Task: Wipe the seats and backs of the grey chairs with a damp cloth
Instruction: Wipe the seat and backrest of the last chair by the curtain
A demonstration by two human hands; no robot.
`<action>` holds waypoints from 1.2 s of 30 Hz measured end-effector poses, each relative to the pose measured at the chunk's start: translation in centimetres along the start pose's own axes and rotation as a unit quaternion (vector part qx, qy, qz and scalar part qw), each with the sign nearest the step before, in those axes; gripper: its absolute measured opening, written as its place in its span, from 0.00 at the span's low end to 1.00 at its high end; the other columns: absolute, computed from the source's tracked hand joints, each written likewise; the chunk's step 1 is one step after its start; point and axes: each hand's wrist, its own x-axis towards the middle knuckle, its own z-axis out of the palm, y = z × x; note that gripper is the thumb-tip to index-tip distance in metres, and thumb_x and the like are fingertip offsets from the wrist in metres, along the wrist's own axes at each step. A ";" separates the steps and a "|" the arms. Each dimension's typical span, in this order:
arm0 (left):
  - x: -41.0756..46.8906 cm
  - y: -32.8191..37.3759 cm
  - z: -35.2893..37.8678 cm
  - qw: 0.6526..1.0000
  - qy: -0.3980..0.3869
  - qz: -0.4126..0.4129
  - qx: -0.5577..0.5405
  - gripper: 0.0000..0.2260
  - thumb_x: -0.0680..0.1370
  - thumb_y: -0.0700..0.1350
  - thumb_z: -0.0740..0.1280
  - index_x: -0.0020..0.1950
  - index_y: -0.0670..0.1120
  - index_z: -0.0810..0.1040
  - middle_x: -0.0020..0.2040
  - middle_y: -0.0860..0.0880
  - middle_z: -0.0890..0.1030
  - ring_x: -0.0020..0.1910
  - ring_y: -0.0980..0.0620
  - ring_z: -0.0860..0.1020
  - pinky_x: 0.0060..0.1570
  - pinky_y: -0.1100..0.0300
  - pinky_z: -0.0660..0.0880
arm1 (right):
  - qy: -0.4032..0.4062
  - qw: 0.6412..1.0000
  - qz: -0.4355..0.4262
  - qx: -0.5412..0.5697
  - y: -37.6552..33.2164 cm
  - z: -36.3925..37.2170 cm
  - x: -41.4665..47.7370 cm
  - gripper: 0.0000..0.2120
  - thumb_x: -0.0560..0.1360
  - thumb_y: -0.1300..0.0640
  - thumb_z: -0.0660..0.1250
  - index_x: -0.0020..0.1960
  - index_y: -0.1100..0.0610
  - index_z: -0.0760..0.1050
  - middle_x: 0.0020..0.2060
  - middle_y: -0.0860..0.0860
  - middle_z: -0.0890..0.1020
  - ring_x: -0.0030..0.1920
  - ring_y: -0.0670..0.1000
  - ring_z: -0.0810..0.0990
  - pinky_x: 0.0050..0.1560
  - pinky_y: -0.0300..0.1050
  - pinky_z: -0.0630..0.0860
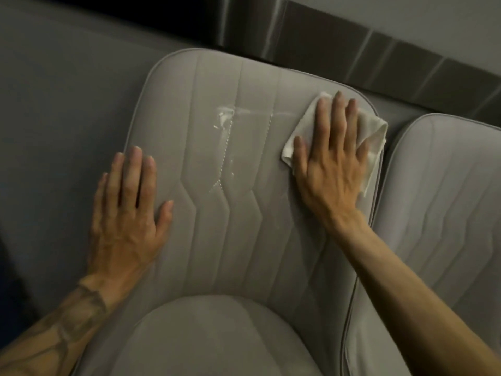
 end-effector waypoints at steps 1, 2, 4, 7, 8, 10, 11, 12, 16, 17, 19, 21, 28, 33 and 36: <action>0.0 0.0 0.1 1.000 0.001 0.000 -0.001 0.31 0.87 0.52 0.57 0.86 0.42 0.51 0.87 0.42 0.52 0.86 0.40 0.53 0.82 0.40 0.57 | -0.007 1.000 0.007 -0.004 -0.4 0.1 -1.1 0.32 0.86 0.42 0.52 0.85 0.54 0.48 0.84 0.55 0.52 0.84 0.55 0.49 0.79 0.66 0.57; 0.0 0.0 0.1 1.000 0.000 -0.001 -0.003 0.31 0.87 0.52 0.57 0.86 0.42 0.51 0.87 0.42 0.52 0.86 0.40 0.53 0.82 0.39 0.57 | -0.034 0.999 0.001 -0.002 -0.8 0.3 -3.1 0.33 0.86 0.42 0.51 0.85 0.55 0.46 0.84 0.55 0.49 0.85 0.56 0.47 0.78 0.68 0.57; 0.0 0.0 0.0 1.000 -0.003 -0.003 -0.004 0.31 0.87 0.52 0.57 0.86 0.42 0.51 0.87 0.42 0.52 0.86 0.40 0.53 0.82 0.39 0.58 | -0.105 0.993 -0.058 0.004 -1.2 0.0 -7.9 0.33 0.86 0.44 0.51 0.85 0.55 0.42 0.84 0.55 0.44 0.84 0.56 0.43 0.78 0.69 0.58; -0.1 0.0 -0.1 1.000 -0.008 -0.004 -0.008 0.31 0.87 0.52 0.57 0.86 0.42 0.51 0.87 0.42 0.52 0.85 0.39 0.53 0.81 0.38 0.60 | -0.144 0.979 -0.143 -0.016 0.5 -0.6 -8.7 0.32 0.87 0.45 0.50 0.85 0.54 0.41 0.85 0.52 0.43 0.84 0.53 0.41 0.80 0.61 0.59; 0.0 0.0 -0.2 1.000 -0.009 -0.005 -0.010 0.31 0.87 0.52 0.57 0.86 0.42 0.51 0.87 0.42 0.52 0.85 0.39 0.53 0.81 0.38 0.60 | -0.132 0.981 -0.143 -0.023 1.1 -0.6 -6.8 0.31 0.88 0.45 0.49 0.85 0.54 0.42 0.85 0.52 0.44 0.84 0.52 0.42 0.80 0.58 0.57; 0.0 0.0 -0.1 1.000 -0.008 -0.006 -0.007 0.31 0.87 0.52 0.57 0.86 0.42 0.52 0.87 0.42 0.52 0.86 0.39 0.53 0.81 0.39 0.59 | -0.079 0.989 -0.122 -0.034 1.3 -0.4 -1.8 0.29 0.88 0.45 0.47 0.85 0.54 0.44 0.85 0.52 0.47 0.85 0.52 0.45 0.82 0.54 0.53; -0.1 0.1 0.0 1.000 -0.007 -0.007 -0.006 0.31 0.87 0.52 0.57 0.86 0.42 0.52 0.87 0.42 0.52 0.86 0.40 0.53 0.81 0.39 0.59 | -0.051 0.993 -0.102 -0.032 1.3 -0.4 0.6 0.29 0.88 0.45 0.47 0.85 0.54 0.45 0.85 0.53 0.49 0.85 0.53 0.47 0.83 0.53 0.51; -0.1 0.1 0.0 1.000 -0.006 -0.008 -0.007 0.31 0.87 0.52 0.57 0.86 0.42 0.52 0.87 0.42 0.52 0.86 0.40 0.53 0.81 0.39 0.59 | -0.031 0.996 -0.074 -0.023 1.0 -0.4 2.0 0.29 0.88 0.45 0.47 0.85 0.55 0.47 0.84 0.54 0.51 0.84 0.53 0.49 0.84 0.54 0.50; -0.1 0.1 0.1 1.000 -0.002 -0.008 -0.004 0.31 0.87 0.52 0.57 0.86 0.43 0.52 0.87 0.43 0.52 0.86 0.41 0.52 0.79 0.39 0.60 | -0.041 0.999 -0.003 -0.013 -1.1 -0.3 -1.9 0.29 0.88 0.46 0.47 0.85 0.56 0.47 0.84 0.55 0.50 0.85 0.54 0.48 0.82 0.62 0.54; -0.1 0.1 0.1 1.000 -0.003 -0.009 -0.004 0.31 0.87 0.52 0.58 0.86 0.42 0.52 0.87 0.43 0.52 0.86 0.41 0.53 0.79 0.39 0.61 | -0.067 0.997 -0.027 -0.017 -1.2 -0.5 -4.0 0.30 0.88 0.46 0.47 0.85 0.56 0.45 0.85 0.55 0.48 0.85 0.54 0.46 0.83 0.62 0.52; -0.1 0.1 0.0 1.000 -0.006 -0.012 -0.008 0.31 0.87 0.52 0.57 0.86 0.42 0.52 0.87 0.43 0.52 0.86 0.41 0.53 0.79 0.39 0.61 | -0.105 0.989 -0.098 -0.020 0.0 -1.1 -5.5 0.30 0.88 0.46 0.48 0.85 0.56 0.43 0.85 0.54 0.46 0.85 0.53 0.45 0.83 0.55 0.51; -0.1 0.2 0.0 1.000 -0.008 -0.012 -0.011 0.31 0.87 0.52 0.57 0.86 0.42 0.52 0.87 0.43 0.52 0.86 0.40 0.53 0.79 0.39 0.62 | -0.083 0.988 -0.121 -0.039 1.4 -1.4 -2.2 0.29 0.88 0.46 0.46 0.85 0.55 0.45 0.85 0.54 0.49 0.84 0.54 0.48 0.81 0.53 0.53; -0.1 0.2 0.1 1.000 -0.001 -0.010 -0.015 0.31 0.87 0.52 0.57 0.86 0.43 0.52 0.87 0.44 0.51 0.86 0.41 0.53 0.77 0.38 0.63 | -0.022 1.000 -0.016 -0.008 -0.9 -0.6 2.7 0.28 0.88 0.47 0.44 0.85 0.57 0.49 0.84 0.55 0.52 0.84 0.56 0.50 0.83 0.57 0.52; 0.0 0.3 -0.1 1.000 -0.015 -0.019 -0.016 0.31 0.87 0.52 0.57 0.87 0.43 0.51 0.87 0.44 0.51 0.86 0.42 0.52 0.75 0.38 0.66 | -0.125 0.980 -0.156 -0.008 0.1 -1.2 -4.5 0.30 0.88 0.46 0.48 0.85 0.55 0.42 0.84 0.52 0.45 0.84 0.53 0.44 0.83 0.52 0.47; 0.0 0.3 -0.2 0.999 -0.020 -0.024 -0.017 0.31 0.87 0.53 0.56 0.87 0.44 0.50 0.87 0.45 0.50 0.86 0.42 0.52 0.74 0.38 0.68 | -0.056 0.990 -0.124 -0.028 1.2 -1.0 0.0 0.28 0.88 0.46 0.47 0.85 0.56 0.48 0.84 0.54 0.52 0.84 0.54 0.50 0.82 0.51 0.52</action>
